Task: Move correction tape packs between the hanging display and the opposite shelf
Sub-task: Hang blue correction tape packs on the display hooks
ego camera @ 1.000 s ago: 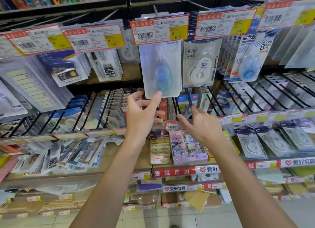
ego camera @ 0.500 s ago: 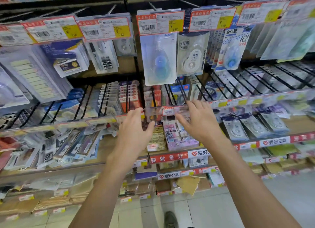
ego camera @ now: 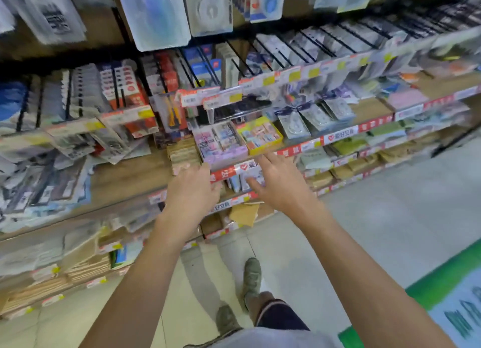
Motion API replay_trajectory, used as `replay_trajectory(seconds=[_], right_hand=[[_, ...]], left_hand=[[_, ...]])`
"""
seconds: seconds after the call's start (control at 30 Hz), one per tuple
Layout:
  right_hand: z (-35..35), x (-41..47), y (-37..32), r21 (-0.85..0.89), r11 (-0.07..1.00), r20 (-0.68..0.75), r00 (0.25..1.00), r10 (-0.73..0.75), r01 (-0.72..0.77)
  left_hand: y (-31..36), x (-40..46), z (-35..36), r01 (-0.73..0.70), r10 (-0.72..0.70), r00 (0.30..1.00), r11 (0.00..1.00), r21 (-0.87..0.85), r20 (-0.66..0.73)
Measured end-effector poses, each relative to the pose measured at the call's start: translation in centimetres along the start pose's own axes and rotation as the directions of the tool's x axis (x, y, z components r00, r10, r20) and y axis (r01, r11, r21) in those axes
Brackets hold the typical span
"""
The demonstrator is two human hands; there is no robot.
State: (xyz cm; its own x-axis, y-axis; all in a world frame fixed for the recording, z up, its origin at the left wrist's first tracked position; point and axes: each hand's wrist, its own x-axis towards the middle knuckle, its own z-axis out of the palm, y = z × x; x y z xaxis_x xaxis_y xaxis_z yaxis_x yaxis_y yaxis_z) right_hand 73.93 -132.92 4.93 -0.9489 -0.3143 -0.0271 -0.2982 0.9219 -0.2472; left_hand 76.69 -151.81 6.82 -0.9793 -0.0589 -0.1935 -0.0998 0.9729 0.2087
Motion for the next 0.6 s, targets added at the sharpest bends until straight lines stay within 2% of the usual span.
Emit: replay_trajectory(seconds=[0.2,0.33,0.5,0.6], right_hand=[[-0.4,-2.8,4.5,0.028,0.992,0.043,0.991,0.125,-0.126],[-1.6,-3.6,8.5,0.046,0.986,0.042,0.987,0.158,-0.160],[-2.6,-3.9,16.4,0.039,0.975,0.072,0.974,0.216,-0.220],[-3.5,-3.9,22.1,0.015,0.972,0.106,0.967,0.233,-0.236]], left_hand=[[6.2,0.6,1.9,-0.167,0.168,0.986,0.985,0.052,-0.008],[10.6,2.0,2.4,-0.247,0.246,0.969,0.966,0.076,0.027],[18.9,4.8,3.1,-0.316,0.313,0.949,0.943,0.102,0.040],[24.5,6.9,3.8,-0.371,0.368,0.928,0.911,0.179,0.052]])
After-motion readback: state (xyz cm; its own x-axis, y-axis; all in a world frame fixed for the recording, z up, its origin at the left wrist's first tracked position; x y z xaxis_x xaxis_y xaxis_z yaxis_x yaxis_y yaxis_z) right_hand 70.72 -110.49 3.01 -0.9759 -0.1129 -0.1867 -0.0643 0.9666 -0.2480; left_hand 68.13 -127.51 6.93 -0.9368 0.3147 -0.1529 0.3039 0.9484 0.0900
